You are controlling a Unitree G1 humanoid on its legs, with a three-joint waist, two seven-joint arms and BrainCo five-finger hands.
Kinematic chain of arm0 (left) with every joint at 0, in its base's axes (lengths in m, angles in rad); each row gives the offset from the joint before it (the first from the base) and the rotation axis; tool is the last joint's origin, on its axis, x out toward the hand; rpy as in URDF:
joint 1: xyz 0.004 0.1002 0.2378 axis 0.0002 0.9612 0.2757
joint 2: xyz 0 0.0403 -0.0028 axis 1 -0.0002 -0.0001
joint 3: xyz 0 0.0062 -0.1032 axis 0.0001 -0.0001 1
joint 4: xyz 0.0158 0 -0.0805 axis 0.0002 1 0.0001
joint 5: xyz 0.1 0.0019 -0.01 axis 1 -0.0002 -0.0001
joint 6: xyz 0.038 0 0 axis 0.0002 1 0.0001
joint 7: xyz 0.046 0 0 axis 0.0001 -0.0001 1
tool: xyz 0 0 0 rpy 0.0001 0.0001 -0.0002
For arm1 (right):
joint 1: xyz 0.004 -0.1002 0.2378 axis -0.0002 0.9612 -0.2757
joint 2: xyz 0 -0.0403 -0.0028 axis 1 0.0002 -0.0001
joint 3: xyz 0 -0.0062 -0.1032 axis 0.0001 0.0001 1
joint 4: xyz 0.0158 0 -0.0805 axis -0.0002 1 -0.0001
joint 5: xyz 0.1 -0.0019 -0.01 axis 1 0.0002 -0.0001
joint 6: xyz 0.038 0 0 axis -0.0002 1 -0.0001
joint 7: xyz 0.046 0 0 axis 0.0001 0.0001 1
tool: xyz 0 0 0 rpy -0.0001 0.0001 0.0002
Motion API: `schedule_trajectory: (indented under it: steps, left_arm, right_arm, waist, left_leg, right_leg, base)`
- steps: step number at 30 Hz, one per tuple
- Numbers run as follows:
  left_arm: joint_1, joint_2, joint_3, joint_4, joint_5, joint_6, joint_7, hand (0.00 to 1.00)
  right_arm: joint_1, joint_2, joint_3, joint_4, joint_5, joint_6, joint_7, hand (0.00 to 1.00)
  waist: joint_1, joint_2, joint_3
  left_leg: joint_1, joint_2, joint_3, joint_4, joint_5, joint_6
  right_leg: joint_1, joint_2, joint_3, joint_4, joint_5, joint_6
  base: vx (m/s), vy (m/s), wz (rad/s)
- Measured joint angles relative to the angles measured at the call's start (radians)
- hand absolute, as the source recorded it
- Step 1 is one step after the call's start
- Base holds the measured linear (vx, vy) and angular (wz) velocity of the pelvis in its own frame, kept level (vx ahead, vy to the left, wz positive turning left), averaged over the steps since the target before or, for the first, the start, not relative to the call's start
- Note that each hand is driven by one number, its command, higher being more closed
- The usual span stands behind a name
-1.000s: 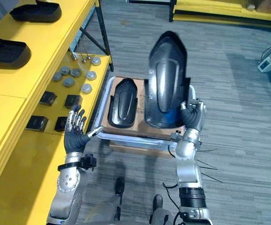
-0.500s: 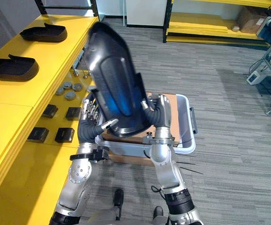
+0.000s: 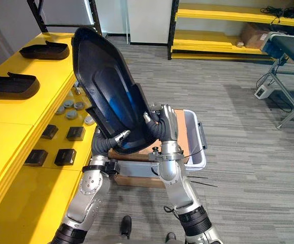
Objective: Walk over and take plastic housings, then place them on the shelf
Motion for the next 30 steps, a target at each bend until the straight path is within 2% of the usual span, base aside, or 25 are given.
schedule_trajectory:
  steps: [3, 7, 13, 15, 17, 23, 25, 27, 30]
  left_arm:
    - [-0.001, 0.006, 0.003, 0.000, 0.002, 0.000, 0.017, 1.00]
    - [-0.001, 0.008, 0.013, 0.001, 0.046, 0.009, 0.015, 1.00]
    - [0.006, -0.005, 0.048, -0.001, 0.152, 0.023, -0.031, 1.00]
    - [0.032, -0.018, 0.068, -0.012, 0.181, 0.022, -0.051, 1.00]
    - [0.068, -0.027, 0.093, -0.014, 0.200, 0.022, -0.052, 1.00]
    - [0.151, -0.042, 0.180, -0.023, 0.216, 0.023, -0.052, 1.00]
    - [0.173, -0.046, 0.204, -0.034, 0.217, 0.023, -0.053, 1.00]
    - [0.206, -0.054, 0.230, -0.073, 0.218, 0.023, -0.061, 1.00]
    - [0.235, -0.061, 0.262, -0.122, 0.218, 0.022, -0.072, 1.00]
  right_arm:
    - [0.012, -0.017, 0.024, -0.025, 0.064, -0.032, 0.014, 0.00]
    - [0.016, -0.040, 0.012, -0.025, 0.181, -0.069, 0.074, 0.00]
    - [0.016, -0.085, -0.090, -0.061, 0.334, -0.107, 0.163, 0.00]
    - [0.016, -0.080, -0.165, -0.118, 0.401, -0.117, 0.174, 0.00]
    - [0.016, -0.071, -0.280, -0.152, 0.471, -0.146, 0.173, 0.00]
    - [0.061, -0.046, -0.554, -0.141, 0.639, -0.183, 0.143, 0.00]
    - [0.096, -0.044, -0.615, -0.096, 0.684, -0.191, 0.132, 0.00]
    - [0.155, -0.044, -0.687, 0.023, 0.696, -0.189, 0.129, 0.00]
    - [0.228, -0.046, -0.745, 0.231, 0.695, -0.162, 0.134, 0.00]
  waist:
    - [0.001, -0.002, -0.009]
    - [0.001, -0.002, -0.024]
    - [0.001, -0.002, -0.025]
    - [0.002, -0.002, -0.025]
    - [0.001, -0.002, -0.025]
    - [0.001, -0.001, -0.025]
    - [-0.001, -0.001, -0.026]
    - [-0.002, 0.000, -0.026]
    - [-0.003, 0.005, -0.029]
  left_leg:
    - [0.001, 0.000, -0.001, 0.000, 0.000, 0.000]
    - [0.004, -0.001, -0.003, 0.000, 0.000, 0.000]
    - [0.014, 0.000, -0.014, -0.001, -0.002, -0.003]
    - [0.015, 0.000, -0.014, -0.001, -0.002, -0.002]
    - [0.017, -0.001, -0.013, -0.001, -0.005, 0.001]
    - [0.018, -0.001, -0.009, -0.001, -0.005, 0.001]
    - [0.018, -0.001, -0.008, 0.000, -0.004, -0.001]
    - [0.018, -0.001, -0.008, 0.000, -0.004, -0.001]
    - [0.018, -0.001, -0.009, 0.000, -0.007, -0.004]
  right_leg:
    - [0.000, 0.000, -0.001, 0.000, 0.000, 0.001]
    - [0.005, 0.000, -0.002, 0.001, -0.001, -0.001]
    - [0.021, 0.001, -0.012, 0.001, -0.005, -0.001]
    - [0.023, 0.002, -0.011, 0.000, -0.007, 0.002]
    - [0.023, 0.002, -0.008, 0.000, -0.007, 0.002]
    - [0.023, 0.002, -0.002, -0.002, -0.007, 0.002]
    - [0.023, 0.002, -0.002, -0.004, -0.007, 0.002]
    - [0.025, 0.002, -0.002, -0.009, -0.006, 0.001]
    - [0.028, 0.002, -0.004, -0.014, -0.006, 0.001]
  base:
    - [0.00, 0.000, 0.00]
    - [0.00, 0.000, 0.00]
    - [-0.02, -0.010, 0.05]
    - [-0.01, -0.004, 0.02]
    - [0.00, 0.000, 0.00]
    - [0.00, -0.005, -0.01]
    - [0.00, 0.000, 0.00]
    - [0.00, 0.000, 0.00]
    - [0.00, 0.000, 0.00]
